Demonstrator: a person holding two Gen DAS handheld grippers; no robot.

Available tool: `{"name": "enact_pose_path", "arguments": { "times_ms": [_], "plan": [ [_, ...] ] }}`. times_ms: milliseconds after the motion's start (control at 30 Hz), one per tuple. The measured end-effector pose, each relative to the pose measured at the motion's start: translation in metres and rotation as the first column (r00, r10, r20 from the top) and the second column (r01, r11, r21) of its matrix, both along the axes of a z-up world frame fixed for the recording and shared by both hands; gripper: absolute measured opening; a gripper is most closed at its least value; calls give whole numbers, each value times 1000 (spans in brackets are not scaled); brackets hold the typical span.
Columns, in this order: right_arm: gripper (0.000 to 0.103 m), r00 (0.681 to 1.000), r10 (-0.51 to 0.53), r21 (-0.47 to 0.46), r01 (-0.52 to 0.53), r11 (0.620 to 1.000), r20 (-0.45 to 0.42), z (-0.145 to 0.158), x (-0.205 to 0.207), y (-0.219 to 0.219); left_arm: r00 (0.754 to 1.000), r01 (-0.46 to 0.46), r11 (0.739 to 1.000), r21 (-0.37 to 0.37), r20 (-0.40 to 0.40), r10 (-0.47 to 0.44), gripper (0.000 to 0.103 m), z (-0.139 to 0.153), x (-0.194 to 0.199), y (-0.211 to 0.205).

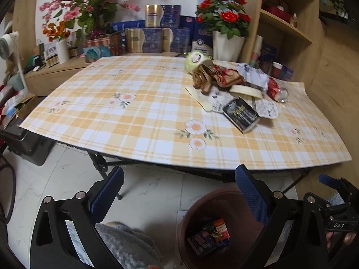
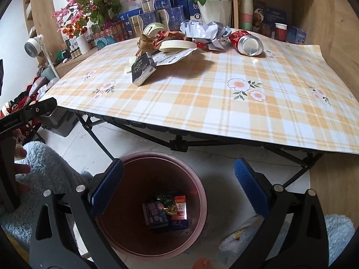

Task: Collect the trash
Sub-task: 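Reach the left gripper to the black Face tissue pack and grasp it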

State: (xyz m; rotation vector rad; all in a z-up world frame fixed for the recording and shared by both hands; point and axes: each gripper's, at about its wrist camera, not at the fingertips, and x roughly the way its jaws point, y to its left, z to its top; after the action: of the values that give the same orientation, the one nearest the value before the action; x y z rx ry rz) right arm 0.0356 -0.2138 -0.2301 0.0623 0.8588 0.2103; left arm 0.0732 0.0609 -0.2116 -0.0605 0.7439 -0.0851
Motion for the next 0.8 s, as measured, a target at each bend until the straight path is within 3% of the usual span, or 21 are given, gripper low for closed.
{"name": "enact_pose_path", "arguments": {
  "times_ms": [100, 167, 300, 400, 600, 733, 800],
  "plan": [
    [97, 1000, -4, 12, 4, 1000, 24, 6, 3, -4, 999, 3, 1000, -2, 46, -3, 97, 10, 5, 0],
    [97, 999, -13, 60, 10, 998, 53, 11, 7, -11, 997, 24, 999, 34, 75, -27, 97, 19, 11, -6],
    [97, 996, -40, 104, 31, 994, 85, 22, 19, -23, 997, 75, 994, 73, 18, -77, 97, 28, 37, -26],
    [97, 993, -59, 42, 54, 998, 103, 29, 35, -27, 995, 93, 995, 40, -41, -92, 97, 27, 57, -39],
    [97, 990, -103, 3, 103, 995, 98, 36, 72, -49, 989, 74, 996, -59, -125, -81, 97, 13, 105, -64],
    [97, 987, -118, 8, 118, 993, 111, 37, 90, -61, 974, 39, 973, -226, -211, -88, 97, -1, 135, -74],
    [97, 987, -121, 29, 119, 992, 103, 37, 99, -68, 967, 7, 964, -266, -243, -74, 97, -9, 149, -79]
  ]
}}
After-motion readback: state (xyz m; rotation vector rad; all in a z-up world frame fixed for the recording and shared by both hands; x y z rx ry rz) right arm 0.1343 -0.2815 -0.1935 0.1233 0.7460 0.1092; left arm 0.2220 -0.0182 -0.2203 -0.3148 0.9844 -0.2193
